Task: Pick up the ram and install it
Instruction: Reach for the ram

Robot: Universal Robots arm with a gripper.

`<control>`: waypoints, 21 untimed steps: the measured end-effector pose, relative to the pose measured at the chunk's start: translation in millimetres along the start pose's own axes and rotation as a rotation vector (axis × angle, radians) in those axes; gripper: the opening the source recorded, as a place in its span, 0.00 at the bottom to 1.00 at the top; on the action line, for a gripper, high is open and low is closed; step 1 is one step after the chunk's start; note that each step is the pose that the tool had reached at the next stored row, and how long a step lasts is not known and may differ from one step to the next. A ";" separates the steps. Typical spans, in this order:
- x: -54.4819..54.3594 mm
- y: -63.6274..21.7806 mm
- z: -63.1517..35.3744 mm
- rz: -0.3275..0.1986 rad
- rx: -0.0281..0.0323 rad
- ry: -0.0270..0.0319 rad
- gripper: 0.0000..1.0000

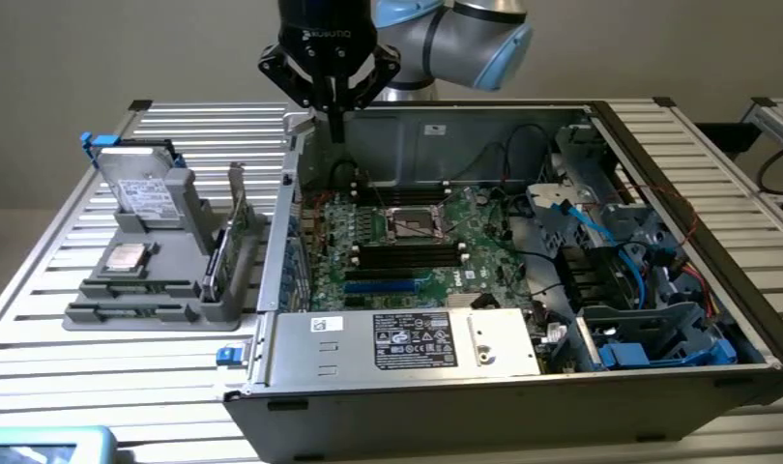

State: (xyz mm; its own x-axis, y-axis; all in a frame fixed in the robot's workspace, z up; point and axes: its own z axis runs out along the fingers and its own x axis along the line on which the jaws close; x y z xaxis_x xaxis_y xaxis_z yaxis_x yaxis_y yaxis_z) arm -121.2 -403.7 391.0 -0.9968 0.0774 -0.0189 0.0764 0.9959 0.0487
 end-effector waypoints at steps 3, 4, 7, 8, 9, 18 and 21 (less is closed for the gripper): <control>0.2 -2.4 1.1 0.007 -0.0001 -0.0005 0.11; 1.1 -2.6 1.4 0.008 -0.0001 -0.0006 0.11; 8.3 -3.7 2.1 0.009 0.0001 -0.0006 0.11; 11.6 -4.3 2.2 0.009 0.0002 -0.0005 0.11; 15.2 -4.9 2.5 0.009 0.0002 -0.0005 0.11; 48.6 -10.6 6.5 0.009 0.0001 -0.0005 0.11; 61.4 -13.3 8.6 0.009 0.0002 -0.0005 0.11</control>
State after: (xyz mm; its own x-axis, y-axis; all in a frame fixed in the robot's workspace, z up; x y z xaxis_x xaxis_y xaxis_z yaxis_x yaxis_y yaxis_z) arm -183.2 -411.8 380.6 -0.9961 0.0866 -0.0189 0.0856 0.9951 0.0486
